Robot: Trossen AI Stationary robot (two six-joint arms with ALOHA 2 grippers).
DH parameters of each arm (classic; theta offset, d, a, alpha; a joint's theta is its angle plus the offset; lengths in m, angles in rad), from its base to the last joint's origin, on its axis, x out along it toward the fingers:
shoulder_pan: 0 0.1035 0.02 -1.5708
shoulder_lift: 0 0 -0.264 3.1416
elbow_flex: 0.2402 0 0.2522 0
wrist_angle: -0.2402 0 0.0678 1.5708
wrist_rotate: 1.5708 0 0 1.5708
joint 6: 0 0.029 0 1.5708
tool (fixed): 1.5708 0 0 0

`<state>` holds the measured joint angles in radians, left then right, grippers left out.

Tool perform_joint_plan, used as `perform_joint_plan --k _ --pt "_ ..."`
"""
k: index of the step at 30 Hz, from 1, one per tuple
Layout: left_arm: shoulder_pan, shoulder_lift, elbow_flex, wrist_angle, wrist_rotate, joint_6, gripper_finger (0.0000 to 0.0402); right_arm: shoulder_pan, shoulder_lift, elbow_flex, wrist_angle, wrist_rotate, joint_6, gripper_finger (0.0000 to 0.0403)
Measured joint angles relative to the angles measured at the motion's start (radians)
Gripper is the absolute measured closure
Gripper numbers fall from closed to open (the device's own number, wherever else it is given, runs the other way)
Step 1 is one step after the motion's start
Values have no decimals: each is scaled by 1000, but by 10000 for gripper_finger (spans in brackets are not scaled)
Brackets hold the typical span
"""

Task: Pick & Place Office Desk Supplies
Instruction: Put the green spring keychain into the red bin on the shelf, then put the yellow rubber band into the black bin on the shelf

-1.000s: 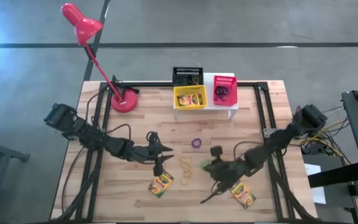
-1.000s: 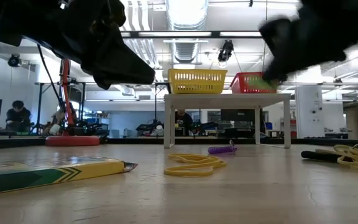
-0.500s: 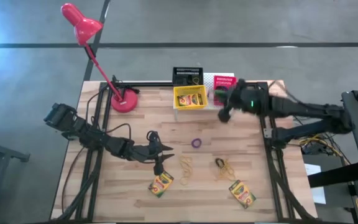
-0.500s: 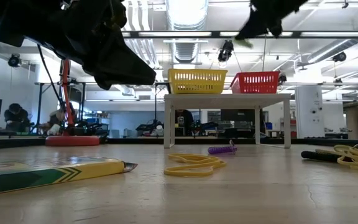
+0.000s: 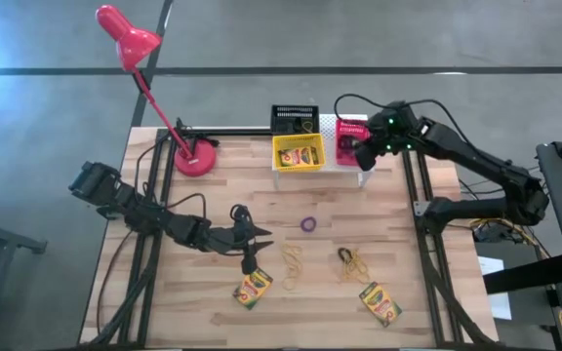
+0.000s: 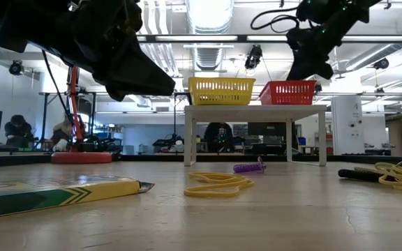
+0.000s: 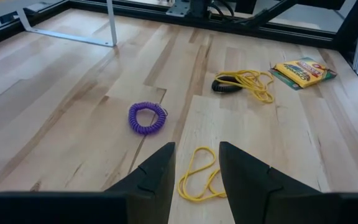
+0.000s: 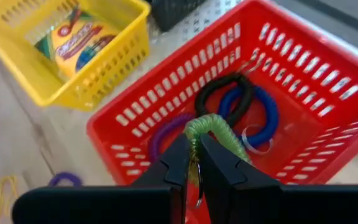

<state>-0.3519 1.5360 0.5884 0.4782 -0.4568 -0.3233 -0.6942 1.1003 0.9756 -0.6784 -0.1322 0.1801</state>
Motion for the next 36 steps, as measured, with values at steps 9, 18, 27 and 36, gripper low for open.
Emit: perform_joint_plan --k 9,18,27,36 --pt "0 0 0 0 0 -14 272 3 -3 -2 -16 -6 0 375" --pt "0 0 0 0 0 -15 272 3 -19 5 -36 -10 -11 287" --pt "1 0 0 0 -8 -15 272 106 -109 91 -32 -29 -3 245" --pt "1 0 0 0 -16 -19 272 656 -177 -7 38 248 161 268"
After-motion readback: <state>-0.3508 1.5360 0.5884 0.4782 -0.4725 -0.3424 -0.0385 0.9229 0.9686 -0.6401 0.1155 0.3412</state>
